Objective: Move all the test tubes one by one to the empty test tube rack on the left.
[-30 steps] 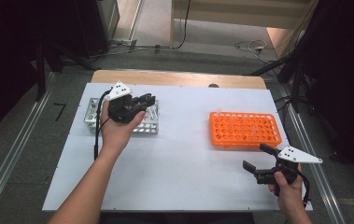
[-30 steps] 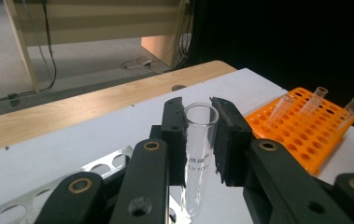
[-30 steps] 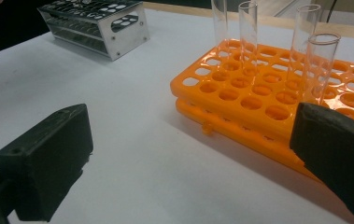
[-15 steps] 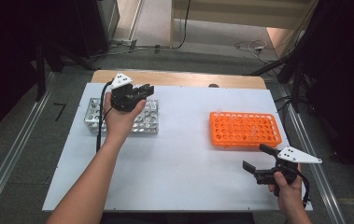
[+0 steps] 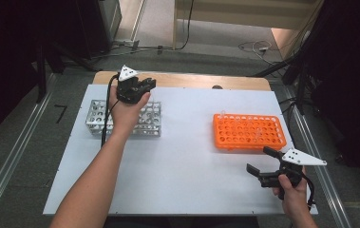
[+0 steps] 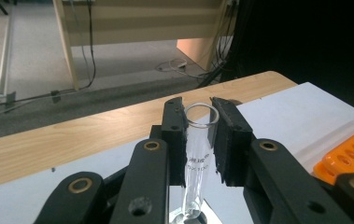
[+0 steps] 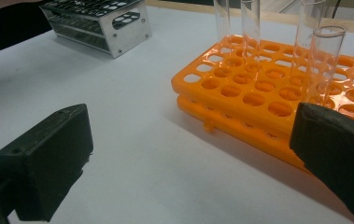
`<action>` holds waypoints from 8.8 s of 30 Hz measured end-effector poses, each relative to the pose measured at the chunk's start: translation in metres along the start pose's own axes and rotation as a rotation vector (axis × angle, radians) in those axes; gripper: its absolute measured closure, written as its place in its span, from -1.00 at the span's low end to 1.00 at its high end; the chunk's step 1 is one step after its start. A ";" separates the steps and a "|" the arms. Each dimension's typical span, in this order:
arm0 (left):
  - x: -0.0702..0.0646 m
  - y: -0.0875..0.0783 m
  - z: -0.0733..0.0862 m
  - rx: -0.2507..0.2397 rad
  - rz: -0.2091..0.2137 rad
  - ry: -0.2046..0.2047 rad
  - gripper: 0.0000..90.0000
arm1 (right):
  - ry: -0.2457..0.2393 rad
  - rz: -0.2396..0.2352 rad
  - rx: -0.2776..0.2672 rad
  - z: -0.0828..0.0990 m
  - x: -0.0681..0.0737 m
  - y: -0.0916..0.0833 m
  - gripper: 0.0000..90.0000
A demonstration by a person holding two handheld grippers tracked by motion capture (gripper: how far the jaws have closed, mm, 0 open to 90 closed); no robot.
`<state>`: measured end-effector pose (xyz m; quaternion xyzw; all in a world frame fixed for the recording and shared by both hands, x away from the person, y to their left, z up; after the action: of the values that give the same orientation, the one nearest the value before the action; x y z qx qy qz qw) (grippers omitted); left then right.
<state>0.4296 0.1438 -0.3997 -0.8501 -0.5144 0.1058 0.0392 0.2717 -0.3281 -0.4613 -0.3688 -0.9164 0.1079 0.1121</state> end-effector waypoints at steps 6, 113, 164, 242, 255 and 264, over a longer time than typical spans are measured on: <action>-0.004 0.007 0.005 0.028 -0.005 0.004 0.69 | 0.003 -0.004 -0.003 0.000 -0.001 -0.001 -1.00; -0.064 -0.128 0.072 0.018 0.133 -0.027 -1.00 | 0.040 0.251 0.092 -0.020 -0.048 0.053 -0.54; -0.078 -0.123 0.079 0.044 0.172 -0.033 -1.00 | 0.002 0.342 0.019 -0.018 -0.047 0.044 0.64; -0.167 -0.109 0.067 0.074 0.413 0.063 0.34 | -0.217 -0.173 0.096 -0.032 0.138 0.119 0.64; -0.169 -0.109 0.068 0.076 0.430 0.084 0.64 | -0.229 -0.202 0.099 -0.031 0.145 0.118 0.64; -0.167 -0.109 0.068 0.065 0.430 0.085 0.66 | -0.221 -0.209 0.095 -0.032 0.144 0.118 0.64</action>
<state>0.2452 0.0443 -0.4233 -0.9422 -0.3155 0.0925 0.0647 0.2562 -0.1404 -0.4461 -0.2518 -0.9503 0.1788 0.0384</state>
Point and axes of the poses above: each handheld gripper's, and its own axes: y roughly forward along the jaws, z roughly out of its underside, x roughly to its left, the point moved 1 cm from there along y, roughly forward along the jaws, and after that the axes turned 9 degrees about -x, right-handed, at the moved point
